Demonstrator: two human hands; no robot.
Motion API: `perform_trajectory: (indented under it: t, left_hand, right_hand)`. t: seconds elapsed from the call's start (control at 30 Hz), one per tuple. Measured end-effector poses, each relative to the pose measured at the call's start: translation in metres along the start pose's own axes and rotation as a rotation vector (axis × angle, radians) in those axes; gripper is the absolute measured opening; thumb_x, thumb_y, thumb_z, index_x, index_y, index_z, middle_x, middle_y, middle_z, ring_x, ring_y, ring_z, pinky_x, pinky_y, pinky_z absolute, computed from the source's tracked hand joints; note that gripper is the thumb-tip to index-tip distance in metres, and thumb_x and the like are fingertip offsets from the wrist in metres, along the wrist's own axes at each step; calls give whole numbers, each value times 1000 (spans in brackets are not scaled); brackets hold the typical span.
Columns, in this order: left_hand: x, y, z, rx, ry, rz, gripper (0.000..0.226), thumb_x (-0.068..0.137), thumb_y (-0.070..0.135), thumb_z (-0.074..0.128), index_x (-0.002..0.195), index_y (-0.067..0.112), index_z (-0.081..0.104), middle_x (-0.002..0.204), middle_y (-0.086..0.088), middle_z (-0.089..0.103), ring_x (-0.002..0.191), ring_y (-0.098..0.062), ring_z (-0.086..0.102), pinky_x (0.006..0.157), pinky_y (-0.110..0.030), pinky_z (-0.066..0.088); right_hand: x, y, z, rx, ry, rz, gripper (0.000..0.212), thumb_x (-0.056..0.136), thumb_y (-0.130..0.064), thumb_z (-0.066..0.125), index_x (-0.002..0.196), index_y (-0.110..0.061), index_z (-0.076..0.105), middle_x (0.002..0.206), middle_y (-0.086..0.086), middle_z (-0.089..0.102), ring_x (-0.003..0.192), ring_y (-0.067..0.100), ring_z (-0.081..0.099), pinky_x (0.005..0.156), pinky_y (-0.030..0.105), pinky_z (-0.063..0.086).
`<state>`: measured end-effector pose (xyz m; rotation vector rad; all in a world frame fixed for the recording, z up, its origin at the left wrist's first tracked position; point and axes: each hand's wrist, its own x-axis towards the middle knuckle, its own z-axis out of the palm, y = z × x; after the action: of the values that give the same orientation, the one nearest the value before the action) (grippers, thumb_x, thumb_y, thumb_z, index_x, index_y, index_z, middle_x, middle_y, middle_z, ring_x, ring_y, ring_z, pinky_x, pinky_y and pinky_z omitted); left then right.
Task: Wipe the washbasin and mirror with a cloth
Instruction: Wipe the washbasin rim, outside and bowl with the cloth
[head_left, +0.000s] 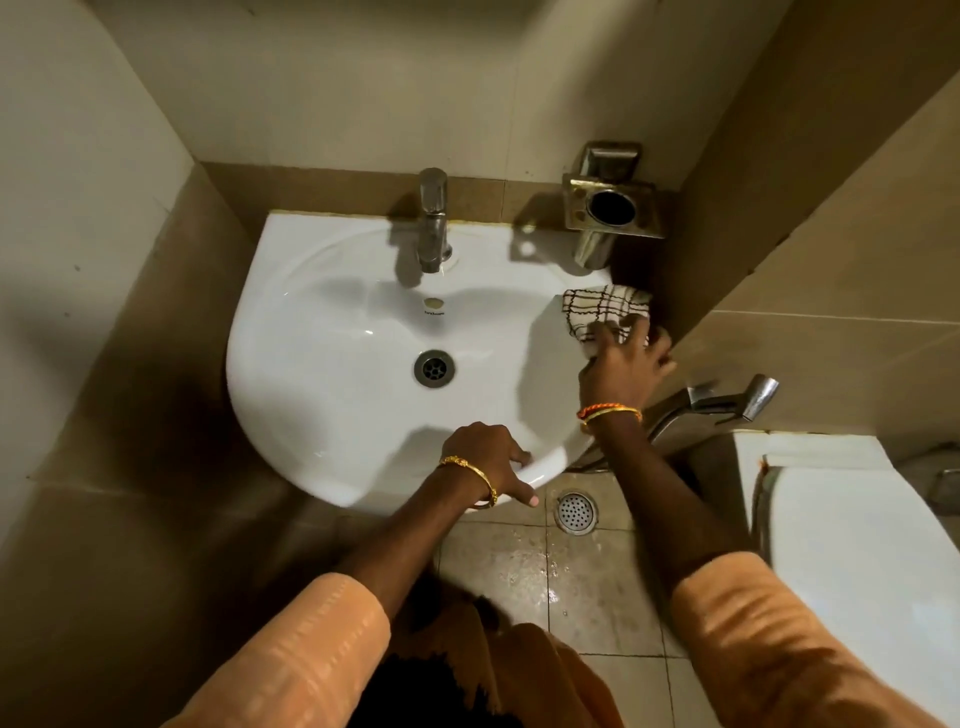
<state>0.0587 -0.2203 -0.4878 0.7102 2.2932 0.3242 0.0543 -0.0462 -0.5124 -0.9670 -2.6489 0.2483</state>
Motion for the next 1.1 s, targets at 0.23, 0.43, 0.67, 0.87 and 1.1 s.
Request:
perform_trajectory:
  t: [0.23, 0.43, 0.67, 0.87, 1.1]
  left_hand:
    - [7, -9, -3, -20, -33, 52, 70, 63, 58, 75, 124, 27, 62, 127, 0, 65, 112, -21, 61, 93, -30, 49]
    - [16, -11, 0, -4, -69, 60, 73, 58, 62, 77, 122, 29, 63, 119, -2, 68, 106, -24, 62, 92, -33, 51]
    - [19, -16, -5, 6, -101, 104, 74, 58, 63, 76, 123, 28, 63, 118, -2, 69, 103, -23, 63, 88, -32, 52]
    - [19, -20, -8, -43, -113, 107, 66, 61, 60, 76, 117, 27, 66, 116, -3, 68, 104, -25, 61, 87, -32, 50]
    - [7, -64, -31, -327, 76, 64, 46, 71, 46, 76, 111, 24, 69, 114, 3, 71, 100, -17, 66, 91, -32, 52]
  right_hand:
    - [23, -32, 23, 71, -18, 65, 48, 76, 14, 51, 114, -11, 65, 126, 20, 53, 113, 43, 44, 94, 44, 40]
    - [60, -71, 50, 290, 9, 73, 56, 75, 25, 39, 117, -2, 63, 137, 21, 49, 136, 40, 31, 101, 42, 41]
    - [66, -69, 57, 343, -52, -25, 54, 74, 23, 41, 116, -2, 64, 141, 17, 46, 138, 34, 31, 97, 43, 46]
    - [54, -114, 65, 448, -111, -132, 52, 74, 22, 42, 113, -2, 66, 140, 16, 49, 137, 36, 34, 106, 42, 40]
    - [76, -115, 46, -15, -127, -243, 42, 76, -9, 55, 114, -22, 64, 125, 5, 60, 124, 33, 42, 99, 46, 29]
